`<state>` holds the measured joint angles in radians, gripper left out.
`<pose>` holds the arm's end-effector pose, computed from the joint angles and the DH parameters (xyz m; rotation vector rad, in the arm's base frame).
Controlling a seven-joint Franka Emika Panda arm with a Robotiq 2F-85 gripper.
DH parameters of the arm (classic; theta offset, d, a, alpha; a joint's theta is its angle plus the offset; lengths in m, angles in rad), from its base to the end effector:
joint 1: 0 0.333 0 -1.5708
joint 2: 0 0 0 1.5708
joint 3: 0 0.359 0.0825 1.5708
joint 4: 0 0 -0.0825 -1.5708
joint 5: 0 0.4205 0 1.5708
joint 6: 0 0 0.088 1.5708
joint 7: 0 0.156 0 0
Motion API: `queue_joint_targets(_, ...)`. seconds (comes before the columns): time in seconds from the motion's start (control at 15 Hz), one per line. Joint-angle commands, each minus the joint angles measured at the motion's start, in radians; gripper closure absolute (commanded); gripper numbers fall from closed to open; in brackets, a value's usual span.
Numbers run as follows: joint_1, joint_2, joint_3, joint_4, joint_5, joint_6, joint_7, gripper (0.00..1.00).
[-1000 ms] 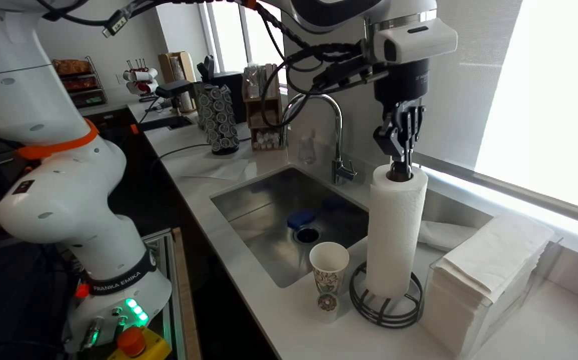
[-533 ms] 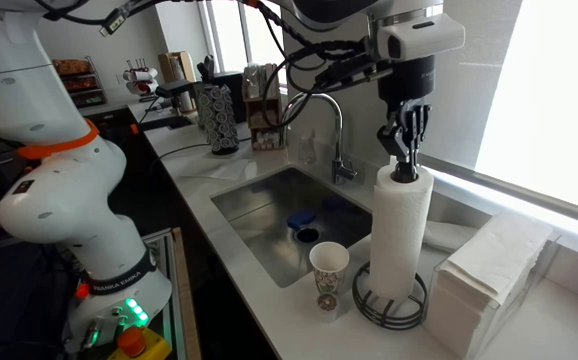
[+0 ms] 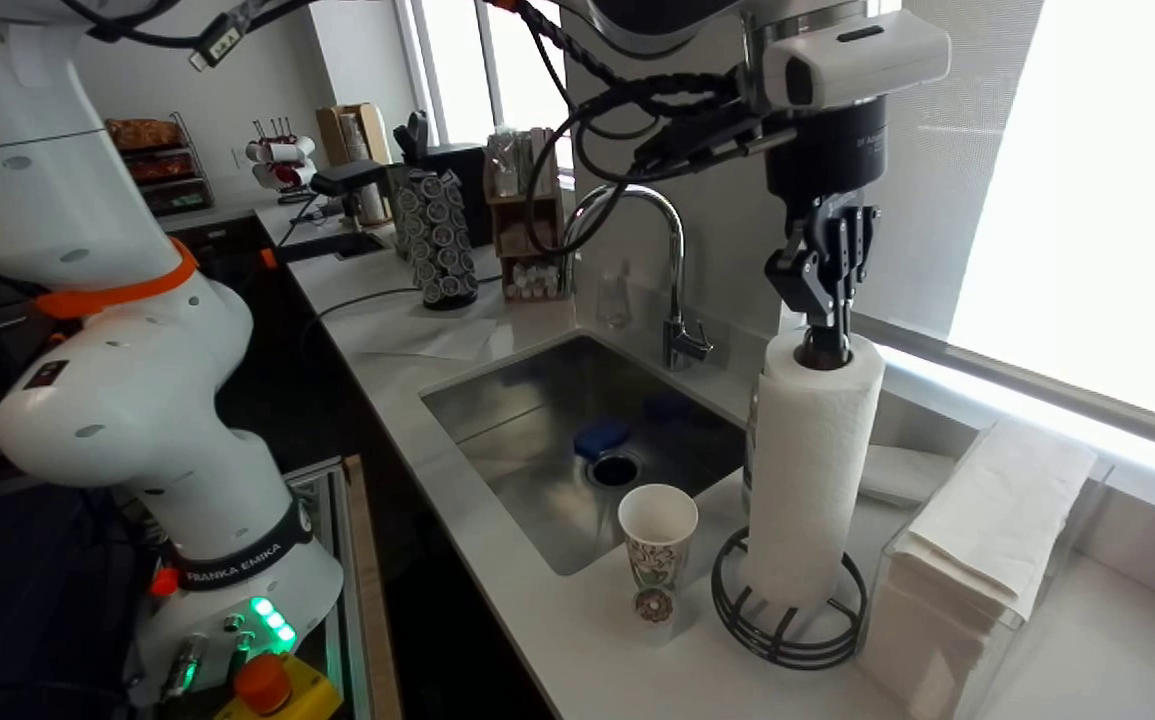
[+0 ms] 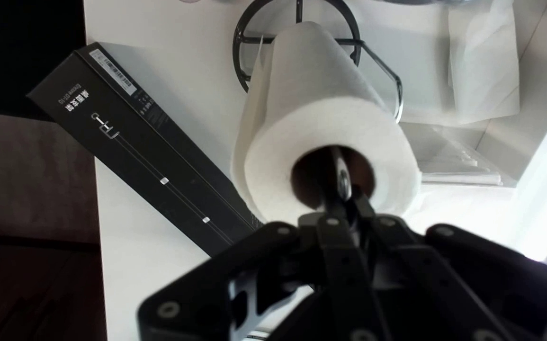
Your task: Slightly move the paper towel holder to the right
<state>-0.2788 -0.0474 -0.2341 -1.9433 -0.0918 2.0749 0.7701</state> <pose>0.5220 -0.3058 0.5010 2.4998 -1.7970 0.2867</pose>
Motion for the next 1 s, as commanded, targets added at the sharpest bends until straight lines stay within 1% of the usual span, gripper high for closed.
queue_joint_targets(0.0, -0.003, 0.010, -0.013, 0.023, -0.032, 0.036, 0.012, 0.98)
queue_joint_targets(0.47, -0.002, 0.028, -0.023, 0.017, -0.098, 0.129, 0.012, 0.98)
queue_joint_targets(0.93, -0.003, 0.050, -0.036, -0.001, -0.173, 0.281, 0.018, 0.98)
